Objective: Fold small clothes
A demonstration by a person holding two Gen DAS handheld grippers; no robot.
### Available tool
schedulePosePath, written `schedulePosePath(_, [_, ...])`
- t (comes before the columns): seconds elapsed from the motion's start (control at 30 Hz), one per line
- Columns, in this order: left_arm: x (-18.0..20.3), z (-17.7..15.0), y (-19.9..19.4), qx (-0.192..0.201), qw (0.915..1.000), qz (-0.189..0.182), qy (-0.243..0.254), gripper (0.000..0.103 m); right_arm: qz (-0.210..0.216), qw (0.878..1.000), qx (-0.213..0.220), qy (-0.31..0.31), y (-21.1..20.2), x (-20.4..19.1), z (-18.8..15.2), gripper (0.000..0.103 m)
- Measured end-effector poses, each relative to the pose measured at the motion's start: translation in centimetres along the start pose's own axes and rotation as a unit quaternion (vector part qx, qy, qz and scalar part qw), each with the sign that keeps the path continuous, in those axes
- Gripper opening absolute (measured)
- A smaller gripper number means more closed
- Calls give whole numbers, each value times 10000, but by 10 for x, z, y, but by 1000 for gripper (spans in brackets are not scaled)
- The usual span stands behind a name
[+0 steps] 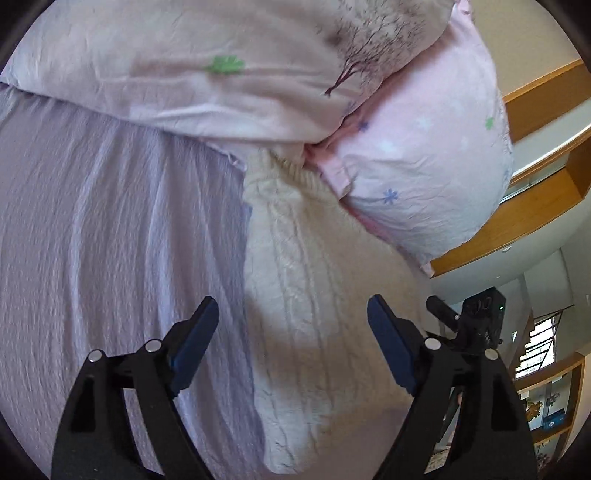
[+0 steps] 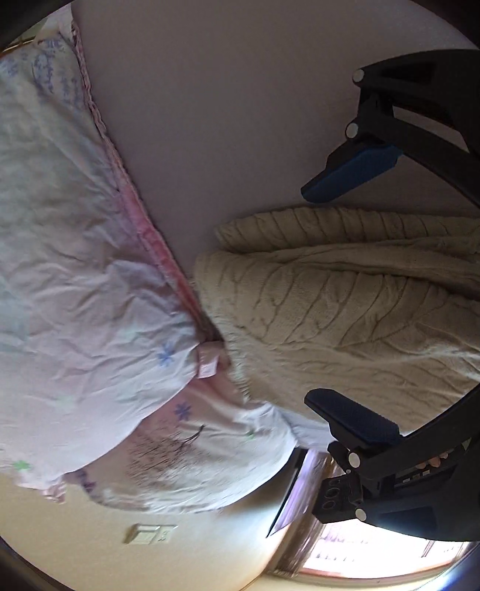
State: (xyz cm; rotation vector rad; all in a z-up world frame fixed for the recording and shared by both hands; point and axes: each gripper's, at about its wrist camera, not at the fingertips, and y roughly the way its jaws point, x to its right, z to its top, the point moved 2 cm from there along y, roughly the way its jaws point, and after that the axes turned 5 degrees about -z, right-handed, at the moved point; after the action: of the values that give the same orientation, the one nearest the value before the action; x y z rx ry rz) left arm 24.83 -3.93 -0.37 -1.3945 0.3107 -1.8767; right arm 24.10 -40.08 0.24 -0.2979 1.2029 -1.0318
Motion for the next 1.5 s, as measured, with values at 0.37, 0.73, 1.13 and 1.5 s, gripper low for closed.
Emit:
schedulePosePath(0.37, [10,-9,21,9,9976,-666,210,38,451,9990,-20,25,9,-7,-10,34])
schedulePosePath(0.73, [-12,1,-117,1338,9766,932,1400,67,238,9944,246,-1003,29,-97,-38,50])
schedulePosePath(1.13, [9,-55,-115,916,9714,617,2102,79,-80,9967,358,-721,36,-98,-54,15])
schedulePosePath(1.5, [-5,-92,-122,664,9729,597,2134,85,-936,9864,1223,-570,-19,-86,-70,21])
